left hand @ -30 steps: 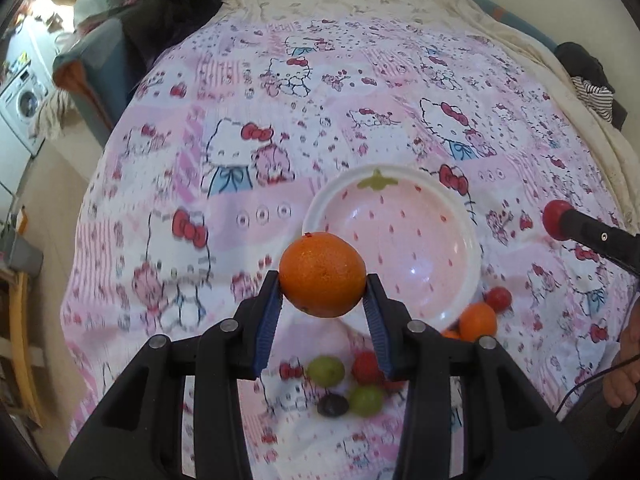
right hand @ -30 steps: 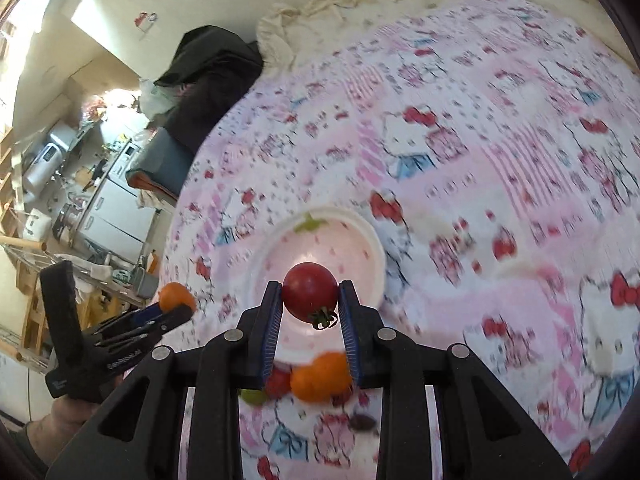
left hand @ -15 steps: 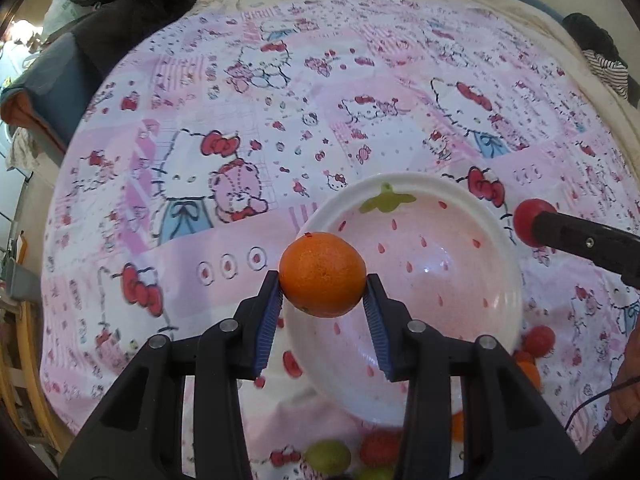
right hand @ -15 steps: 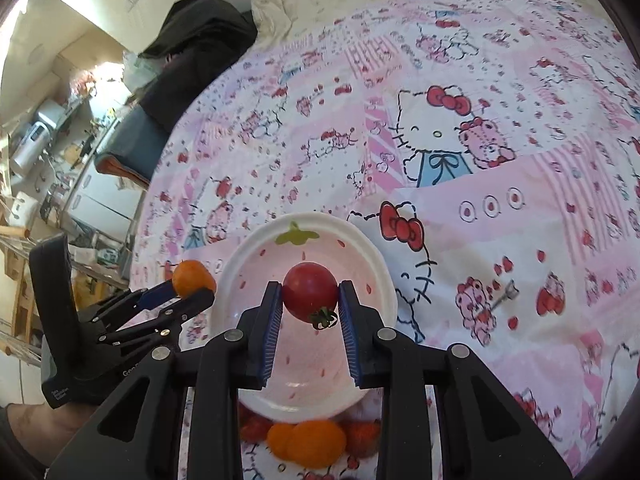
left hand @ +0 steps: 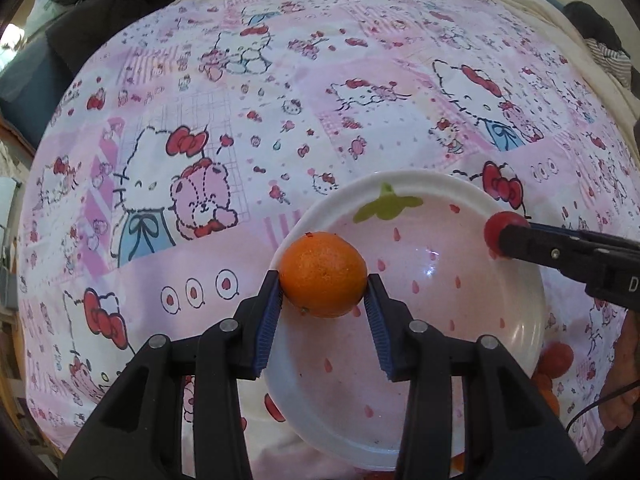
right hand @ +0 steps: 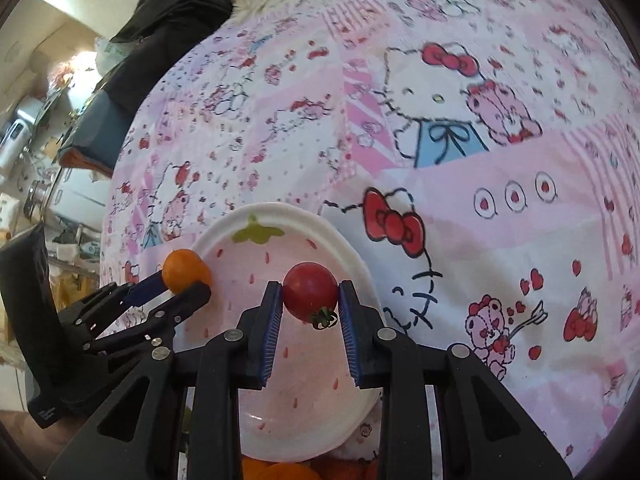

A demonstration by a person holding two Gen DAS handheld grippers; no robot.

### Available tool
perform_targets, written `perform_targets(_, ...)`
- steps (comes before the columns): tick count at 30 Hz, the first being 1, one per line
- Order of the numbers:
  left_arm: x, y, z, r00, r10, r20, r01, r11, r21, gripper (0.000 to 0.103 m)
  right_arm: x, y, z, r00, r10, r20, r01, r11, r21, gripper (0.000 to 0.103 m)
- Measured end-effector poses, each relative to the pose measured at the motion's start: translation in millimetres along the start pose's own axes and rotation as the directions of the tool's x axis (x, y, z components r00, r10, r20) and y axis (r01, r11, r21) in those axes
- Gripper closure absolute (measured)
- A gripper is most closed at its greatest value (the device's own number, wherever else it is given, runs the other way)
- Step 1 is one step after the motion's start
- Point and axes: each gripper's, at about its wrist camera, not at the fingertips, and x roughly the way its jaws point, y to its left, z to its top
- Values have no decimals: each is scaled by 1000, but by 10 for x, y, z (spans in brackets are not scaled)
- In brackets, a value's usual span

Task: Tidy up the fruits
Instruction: 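Place the orange and tomato onto the white plate, opening both tools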

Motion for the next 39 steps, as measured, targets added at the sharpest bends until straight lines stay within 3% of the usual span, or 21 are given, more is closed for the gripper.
perform_targets(9,-2,-20,-5,1000,-1,2,1,1000,5,64,90,-31,-32,999,-17,-32,18,1000,8,73)
perform_targets(16,-72,-56,-11,999,5,32,-6,1000,19,34,118,-29,-44,999,3,-41,-3,1000,16,70)
perform_targets(18,-114,-45,2,999,9,45,-10,1000,13,31,98,-34,-32,998,43,-36,-42,999,34,70)
perform_targets(20,-161,-19,12,998,7,58,-7,1000,1,31,59,-44,-9,998,59,-31,-58,997,48,62)
perform_targets(22,-224,25,21,997,-4,75,5,1000,-14,30,-22,-71,19,997,82,2,-82,994,69,33)
perform_targets(23,-245,39,23,997,-4,82,5,1000,-19,30,-71,-80,34,995,98,25,-100,992,80,30)
perform_targets(27,-321,100,27,995,-4,99,8,999,-42,29,-222,-101,92,990,121,73,-128,987,96,28)
perform_targets(39,-551,158,-35,990,12,141,-2,998,-67,29,-424,-13,46,991,86,102,-92,994,53,28)
